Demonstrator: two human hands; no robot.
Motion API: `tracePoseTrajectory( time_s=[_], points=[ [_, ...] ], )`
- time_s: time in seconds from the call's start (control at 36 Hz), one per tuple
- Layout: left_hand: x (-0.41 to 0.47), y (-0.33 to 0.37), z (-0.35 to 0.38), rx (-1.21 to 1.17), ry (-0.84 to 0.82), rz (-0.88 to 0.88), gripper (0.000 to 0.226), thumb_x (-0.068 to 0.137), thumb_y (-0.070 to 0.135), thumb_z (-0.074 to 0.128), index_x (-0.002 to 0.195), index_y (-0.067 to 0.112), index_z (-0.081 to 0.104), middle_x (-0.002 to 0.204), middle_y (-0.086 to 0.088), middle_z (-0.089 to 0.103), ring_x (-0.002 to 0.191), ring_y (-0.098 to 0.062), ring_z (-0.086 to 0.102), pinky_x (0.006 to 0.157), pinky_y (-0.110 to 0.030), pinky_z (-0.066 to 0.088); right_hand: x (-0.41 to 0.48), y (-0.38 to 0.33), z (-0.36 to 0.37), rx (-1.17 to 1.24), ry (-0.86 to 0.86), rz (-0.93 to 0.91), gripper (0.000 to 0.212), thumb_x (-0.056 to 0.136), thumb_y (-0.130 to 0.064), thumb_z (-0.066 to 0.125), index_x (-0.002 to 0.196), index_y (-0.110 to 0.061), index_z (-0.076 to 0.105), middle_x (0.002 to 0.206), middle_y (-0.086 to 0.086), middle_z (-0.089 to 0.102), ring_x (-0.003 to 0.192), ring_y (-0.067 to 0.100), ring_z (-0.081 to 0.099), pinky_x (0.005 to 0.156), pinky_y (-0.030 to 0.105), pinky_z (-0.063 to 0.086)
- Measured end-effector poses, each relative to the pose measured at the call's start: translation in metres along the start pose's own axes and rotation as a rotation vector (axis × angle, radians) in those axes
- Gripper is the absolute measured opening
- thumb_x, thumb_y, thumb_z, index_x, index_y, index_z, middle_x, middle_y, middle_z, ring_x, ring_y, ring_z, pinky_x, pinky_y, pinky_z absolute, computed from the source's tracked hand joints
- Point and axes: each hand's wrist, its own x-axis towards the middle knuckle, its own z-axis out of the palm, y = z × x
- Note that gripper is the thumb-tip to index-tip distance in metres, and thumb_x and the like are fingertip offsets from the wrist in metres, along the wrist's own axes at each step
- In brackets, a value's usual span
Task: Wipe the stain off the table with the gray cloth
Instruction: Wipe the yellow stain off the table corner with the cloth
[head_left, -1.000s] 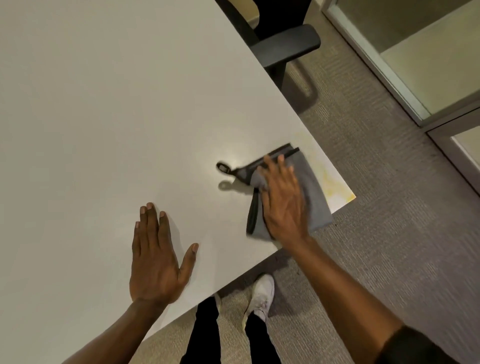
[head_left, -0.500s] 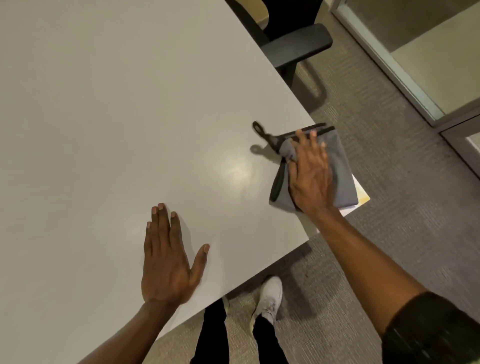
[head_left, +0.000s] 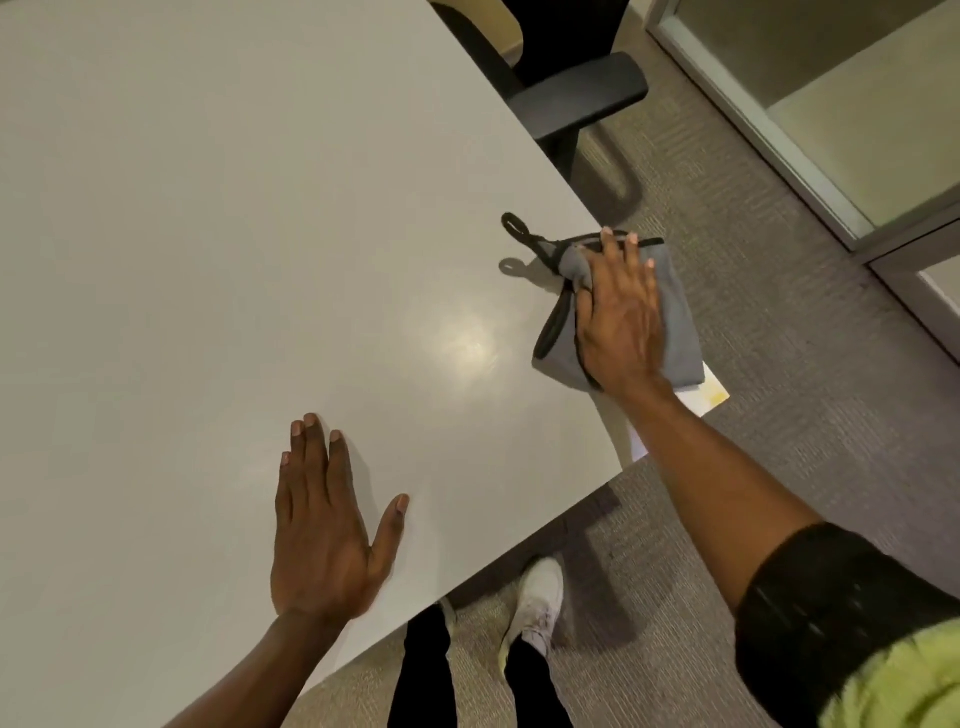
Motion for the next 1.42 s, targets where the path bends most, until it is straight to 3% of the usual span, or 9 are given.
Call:
tracePoseTrajectory(
  time_s=[0.31,0.42,0.53,0.67,0.89,1.03,1.14,1.31,1.42],
  points=[
    [0.001,0.001,-0.001,0.02,-0.005,-0.025,0.101,0.105,0.069,0.042,0.177,0.003,0.018,0.189,-0.014,-0.002,0.177,-0.03,-0.003,0.142,-0.057,0.014,-0.149,-0.043,-0.009,0.075,-0.129,-0.217,0.049,0.105,-0.02,0.05,0.153,-0.016,0.049,0.174,0.007,0.029,0.164,0.028,0.015,0.131,0.056,0.023],
    [0.001,0.002,-0.002,0.013,-0.005,-0.014,0.1,0.105,0.066,0.045,0.176,0.0,0.018,0.189,-0.017,-0.002,0.177,-0.031,-0.003,0.141,-0.058,0.014,-0.104,-0.017,-0.009,0.027,-0.057,-0.079,0.046,0.108,-0.026,0.045,0.153,-0.016,0.051,0.175,0.011,0.025,0.164,0.029,0.018,0.131,0.058,0.018],
    [0.001,0.002,-0.002,0.014,-0.003,-0.021,0.101,0.105,0.066,0.045,0.175,-0.001,0.021,0.189,-0.017,0.0,0.177,-0.03,-0.003,0.142,-0.057,0.014,-0.044,0.009,-0.01,-0.028,-0.015,0.066,0.059,0.11,-0.036,0.037,0.165,-0.015,0.03,0.176,0.015,0.02,0.165,0.031,0.016,0.133,0.055,0.018],
    [0.001,0.003,-0.003,0.02,-0.019,-0.028,0.102,0.104,0.07,0.042,0.176,0.0,0.019,0.189,-0.015,-0.003,0.177,-0.028,-0.006,0.143,-0.052,0.008,-0.03,0.008,-0.009,-0.035,0.0,0.087,0.051,0.11,-0.031,0.037,0.156,-0.012,0.045,0.171,0.017,0.033,0.161,0.041,0.024,0.129,0.059,0.025],
    [0.001,0.003,-0.002,0.008,-0.021,-0.025,0.103,0.104,0.068,0.043,0.175,-0.002,0.02,0.189,-0.015,-0.005,0.177,-0.029,-0.006,0.141,-0.058,0.014,-0.13,-0.033,-0.01,0.126,-0.187,-0.294,0.056,0.101,-0.023,0.062,0.156,-0.018,0.05,0.175,0.006,0.025,0.165,0.032,0.011,0.131,0.059,0.022],
    [0.002,0.003,-0.002,0.011,-0.022,-0.025,0.103,0.103,0.069,0.04,0.175,-0.001,0.019,0.189,-0.015,-0.005,0.177,-0.03,-0.004,0.14,-0.061,0.017,-0.126,-0.029,-0.011,0.017,-0.247,-0.539,0.056,0.106,-0.038,0.051,0.159,-0.024,0.045,0.176,0.008,0.023,0.165,0.03,0.012,0.132,0.055,0.022],
    [0.001,0.003,-0.001,0.006,-0.018,-0.013,0.103,0.104,0.069,0.04,0.174,-0.004,0.02,0.189,-0.016,-0.004,0.177,-0.031,-0.003,0.14,-0.061,0.016,-0.063,-0.008,-0.008,-0.002,-0.077,-0.311,0.053,0.108,-0.026,0.048,0.16,-0.016,0.043,0.175,0.01,0.027,0.164,0.033,0.018,0.133,0.054,0.017],
    [0.001,0.003,-0.001,0.0,-0.012,-0.013,0.102,0.104,0.069,0.04,0.175,-0.002,0.02,0.189,-0.015,-0.004,0.177,-0.03,-0.004,0.141,-0.059,0.014,0.009,-0.005,0.002,0.03,0.008,-0.034,0.044,0.111,-0.029,0.046,0.152,-0.016,0.052,0.17,0.012,0.038,0.16,0.039,0.028,0.13,0.059,0.023],
    [0.001,0.003,-0.002,0.011,-0.011,-0.016,0.102,0.103,0.067,0.044,0.174,-0.004,0.022,0.188,-0.017,-0.001,0.177,-0.03,-0.003,0.141,-0.059,0.015,-0.04,-0.046,0.003,0.068,0.043,-0.153,0.057,0.104,-0.027,0.06,0.158,-0.011,0.047,0.165,0.02,0.043,0.156,0.041,0.033,0.128,0.058,0.029]
  ],
)
